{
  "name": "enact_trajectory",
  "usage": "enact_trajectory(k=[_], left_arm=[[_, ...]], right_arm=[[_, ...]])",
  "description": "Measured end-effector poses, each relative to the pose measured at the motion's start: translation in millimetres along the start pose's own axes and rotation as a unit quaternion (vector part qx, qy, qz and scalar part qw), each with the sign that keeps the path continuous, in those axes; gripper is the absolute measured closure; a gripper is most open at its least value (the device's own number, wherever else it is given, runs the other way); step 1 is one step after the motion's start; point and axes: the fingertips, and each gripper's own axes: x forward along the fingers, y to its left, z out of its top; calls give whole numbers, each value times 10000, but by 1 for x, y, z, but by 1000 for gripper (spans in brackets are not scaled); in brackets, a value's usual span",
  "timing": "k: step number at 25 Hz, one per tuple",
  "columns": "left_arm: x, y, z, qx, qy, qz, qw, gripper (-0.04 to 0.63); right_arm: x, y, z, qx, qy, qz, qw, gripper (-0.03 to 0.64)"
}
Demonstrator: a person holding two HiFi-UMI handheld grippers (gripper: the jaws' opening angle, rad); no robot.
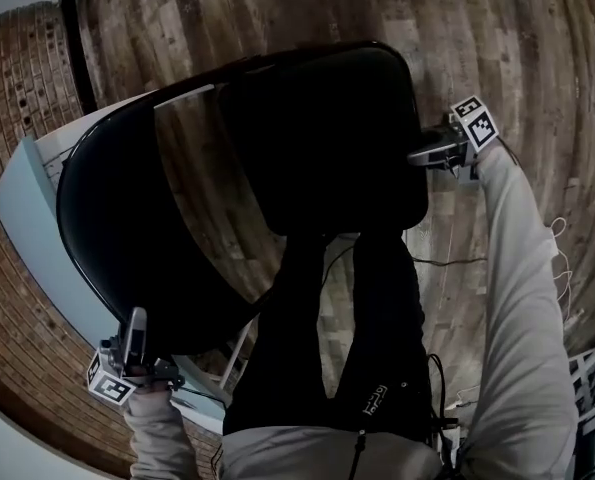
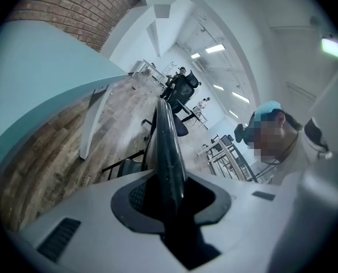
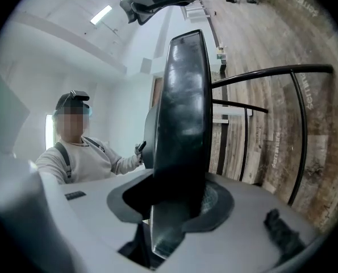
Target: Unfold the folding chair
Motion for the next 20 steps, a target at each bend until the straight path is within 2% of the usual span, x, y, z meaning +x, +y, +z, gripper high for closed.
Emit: enact_trajectory(k=[3, 5, 6, 9, 12, 13, 15, 17, 18, 19, 20], left_arm=[[8, 12, -3, -250, -40, -397, 9989, 489], [11, 11, -6, -484, -62, -797, 9956, 479], [12, 10, -7, -530, -73, -857, 9949, 469], [16, 13, -10, -445, -60, -646, 9969, 469], [15, 15, -8, -359, -37, -498, 9981, 471], [16, 16, -6, -301, -12, -464, 9985, 471], [18, 18, -7, -70, 105, -312, 9994, 468], [15, 24, -9, 491, 415, 248, 9976, 408], [13, 28, -7, 970, 657, 679, 9908, 353], [12, 29, -2, 1553, 893, 1100, 9776, 291], [10, 27, 6, 2123, 1049, 1433, 9609, 285]], right_arm=[[-17, -20, -6, 89, -158, 34, 9998, 468], [-23, -23, -7, 67, -193, 189, 9996, 469], [-25, -23, -6, 42, -196, 262, 9995, 471], [-28, -21, -8, 34, -246, 296, 9993, 472], [-27, -21, -6, 91, -424, 115, 9990, 469], [-28, -24, -4, 89, -527, -108, 9985, 463], [-39, -33, -2, 79, -766, -948, 9925, 349], [-57, -38, -10, 139, -880, -2002, 9757, 323], [-67, -35, -13, 100, -835, -2538, 9636, 303], [-76, -27, -12, -52, -764, -3034, 9498, 304], [-84, -11, -6, -297, -750, -3431, 9358, 304]])
